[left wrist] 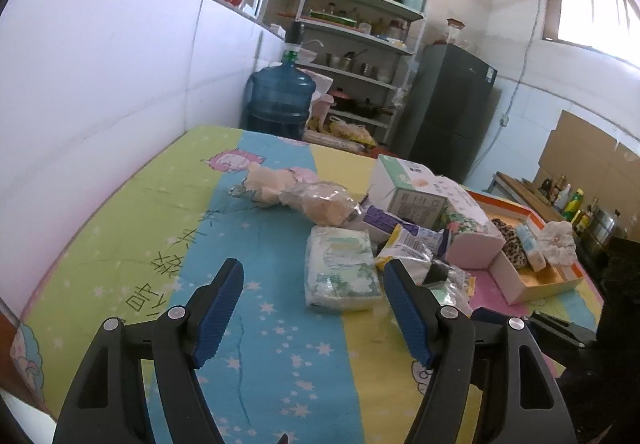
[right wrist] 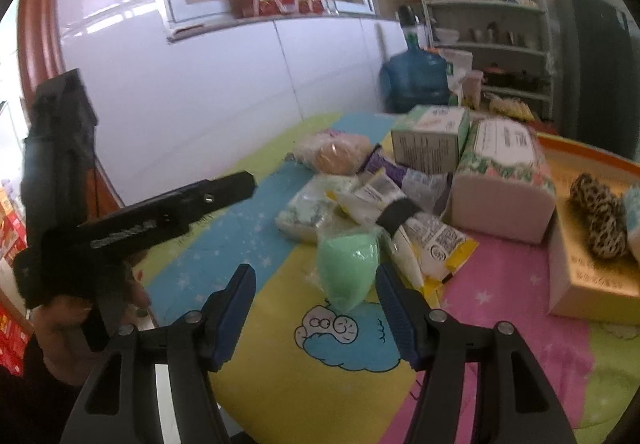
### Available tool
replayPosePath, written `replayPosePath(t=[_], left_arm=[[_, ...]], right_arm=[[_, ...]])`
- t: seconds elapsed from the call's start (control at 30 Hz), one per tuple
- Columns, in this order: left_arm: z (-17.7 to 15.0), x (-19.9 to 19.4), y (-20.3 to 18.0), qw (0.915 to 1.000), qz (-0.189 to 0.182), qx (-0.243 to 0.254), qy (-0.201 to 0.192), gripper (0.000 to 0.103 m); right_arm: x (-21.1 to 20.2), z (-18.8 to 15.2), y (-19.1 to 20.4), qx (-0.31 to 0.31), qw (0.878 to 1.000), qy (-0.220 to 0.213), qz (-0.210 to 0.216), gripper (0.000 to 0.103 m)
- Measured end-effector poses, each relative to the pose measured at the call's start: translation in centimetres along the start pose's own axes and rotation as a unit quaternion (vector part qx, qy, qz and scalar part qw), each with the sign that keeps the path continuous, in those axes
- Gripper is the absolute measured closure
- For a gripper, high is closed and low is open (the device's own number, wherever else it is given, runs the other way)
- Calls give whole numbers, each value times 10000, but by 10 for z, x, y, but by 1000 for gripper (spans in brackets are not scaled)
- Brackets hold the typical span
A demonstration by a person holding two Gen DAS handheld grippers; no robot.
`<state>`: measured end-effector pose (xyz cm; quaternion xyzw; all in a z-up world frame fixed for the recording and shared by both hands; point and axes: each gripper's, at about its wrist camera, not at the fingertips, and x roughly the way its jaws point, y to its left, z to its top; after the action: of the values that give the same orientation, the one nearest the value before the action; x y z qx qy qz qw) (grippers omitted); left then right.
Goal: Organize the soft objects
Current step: 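Grasp the white floral tissue pack with the left tool while the right tool grasps the mint-green sponge bag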
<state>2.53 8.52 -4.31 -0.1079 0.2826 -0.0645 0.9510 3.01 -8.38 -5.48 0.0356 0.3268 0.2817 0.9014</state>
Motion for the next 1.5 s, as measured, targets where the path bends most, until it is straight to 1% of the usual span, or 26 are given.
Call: replayPosePath(t=[0.1, 0.47, 0.63, 0.7, 0.73, 0.77, 0.93, 1.07, 1.2, 1.3, 1.4, 1.43, 1.47, 1.5], left_arm=[[0, 6, 3, 10000, -44, -20, 59, 29], [4, 29, -3, 9991, -234, 118, 333, 29], [4, 47, -9, 9973, -336, 188, 629, 29], [3, 52, -10, 9969, -297, 192, 699, 29], [3, 56, -10, 9966, -267, 193, 753, 29], [3, 59, -11, 9963, -260, 192, 793, 29], [5, 71, -14, 9948, -168, 200, 981, 29], [5, 83, -22, 9928, -130, 251, 1161, 29], [2, 94, -27, 9902, 42, 350, 1349, 29], [3, 97, -29, 9902, 159, 384, 1335, 29], [3, 97, -28, 9908, 170, 364, 1291, 29], [3, 96, -28, 9911, 168, 363, 1271, 30], [2, 95, -28, 9917, 169, 347, 1227, 37], [2, 94, -26, 9921, 168, 332, 1202, 41]], right_arm=[[9, -1, -5, 113, 9998, 158, -41, 41], [36, 6, -10, 224, 9987, 429, -131, 41], [42, 8, -13, 339, 9983, 458, -84, 41], [42, 9, -14, 345, 9983, 449, -111, 47], [42, 9, -15, 333, 9983, 450, -169, 59], [43, 10, -15, 329, 9982, 457, -187, 63], [37, 7, -15, 246, 9985, 495, -4, 64], [22, 5, -12, 127, 9987, 455, 163, 64], [11, 1, -14, 112, 9988, 430, 212, 64], [8, -2, -19, 196, 9985, 435, 259, 64], [5, -2, -24, 250, 9985, 380, 306, 64], [3, -2, -24, 250, 9986, 362, 308, 64], [3, -2, -25, 253, 9986, 351, 319, 63], [1, -2, -25, 265, 9985, 336, 331, 63]])
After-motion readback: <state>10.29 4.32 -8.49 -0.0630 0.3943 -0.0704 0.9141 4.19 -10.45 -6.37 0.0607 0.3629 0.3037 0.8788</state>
